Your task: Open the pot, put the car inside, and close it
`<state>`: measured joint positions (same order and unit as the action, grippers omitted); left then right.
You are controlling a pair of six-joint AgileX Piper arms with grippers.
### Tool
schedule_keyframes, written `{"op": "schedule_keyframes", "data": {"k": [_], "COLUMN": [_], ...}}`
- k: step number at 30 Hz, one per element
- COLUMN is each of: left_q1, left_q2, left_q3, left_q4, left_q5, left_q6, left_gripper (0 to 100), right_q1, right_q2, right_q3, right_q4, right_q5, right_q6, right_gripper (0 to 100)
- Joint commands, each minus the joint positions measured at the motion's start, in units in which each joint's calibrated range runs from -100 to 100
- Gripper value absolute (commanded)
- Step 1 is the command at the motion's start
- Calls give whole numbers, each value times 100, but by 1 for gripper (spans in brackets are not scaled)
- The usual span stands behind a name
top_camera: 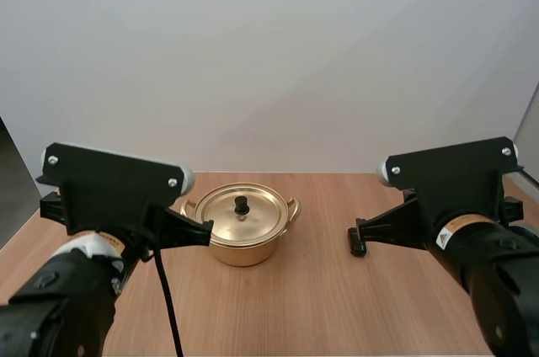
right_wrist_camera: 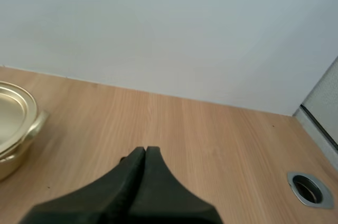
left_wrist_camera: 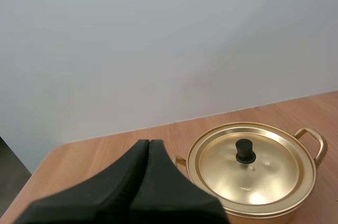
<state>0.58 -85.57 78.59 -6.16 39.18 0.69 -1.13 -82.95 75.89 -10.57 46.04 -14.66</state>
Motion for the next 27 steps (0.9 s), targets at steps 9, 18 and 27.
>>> {"op": "schedule_keyframes", "data": {"k": [9,18,27], "left_q1": [-8,-19,-19], "left_q2": [1777,3855,5824], "left_q3": [-1495,-2447,-2922], "left_q4": [-1402,-2625,-2702], "left_q5": [675,2570,3576], "left_q6": [846,2407,3371], "left_gripper": [0,0,10], "right_q1": [4,4,4], "right_q2": [2606,2700,3399], "right_q3": [-1991,-2004,-2004], "right_q4": [193,212,334], "right_q5": [1407,431,609], "right_q6": [13,-59,-544], "right_gripper": [0,0,39]}}
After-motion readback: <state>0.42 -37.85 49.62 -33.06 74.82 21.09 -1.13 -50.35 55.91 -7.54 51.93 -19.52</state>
